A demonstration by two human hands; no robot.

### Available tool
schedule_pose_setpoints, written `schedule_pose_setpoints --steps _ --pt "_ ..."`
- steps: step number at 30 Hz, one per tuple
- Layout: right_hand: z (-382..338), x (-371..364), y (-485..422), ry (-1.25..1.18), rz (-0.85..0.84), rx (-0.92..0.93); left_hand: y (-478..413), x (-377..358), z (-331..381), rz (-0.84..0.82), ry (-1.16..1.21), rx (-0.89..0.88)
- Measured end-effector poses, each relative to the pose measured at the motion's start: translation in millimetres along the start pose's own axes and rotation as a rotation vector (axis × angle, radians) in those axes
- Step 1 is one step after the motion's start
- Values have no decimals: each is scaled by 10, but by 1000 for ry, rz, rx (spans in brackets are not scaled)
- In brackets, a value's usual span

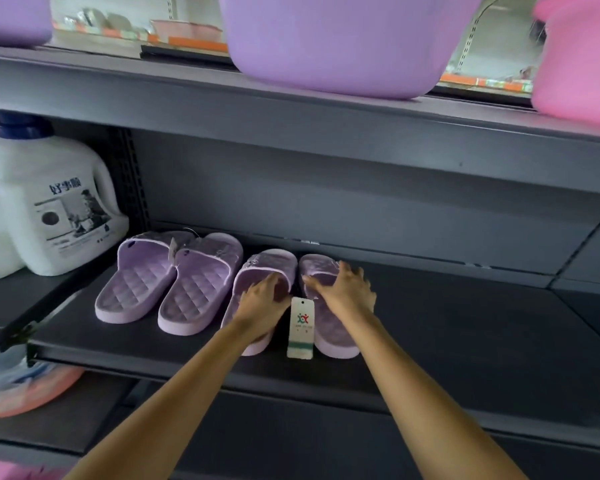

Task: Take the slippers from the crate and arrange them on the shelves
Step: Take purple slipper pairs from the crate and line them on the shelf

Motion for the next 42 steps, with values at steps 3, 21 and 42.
schedule_pose_setpoints --steps 3,21,42 --pt "-77 -56 -53 -22 1 35 -121 53 -20 14 43 20" --pt "581 335 759 14 27 394 681 222 124 135 -23 -163" --pt "1173 393 2394 -75 -225 808 3456 268 313 288 -306 78"
Point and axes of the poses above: each hand's wrist, its own y-axis away from the middle knuckle, its own x-axis out of the back of the hand, z = x × y, the point moved 3 cm from there along -y, towards the middle knuckle, and after that the axes turned 5 degrees about y, right-handed, at the moved point
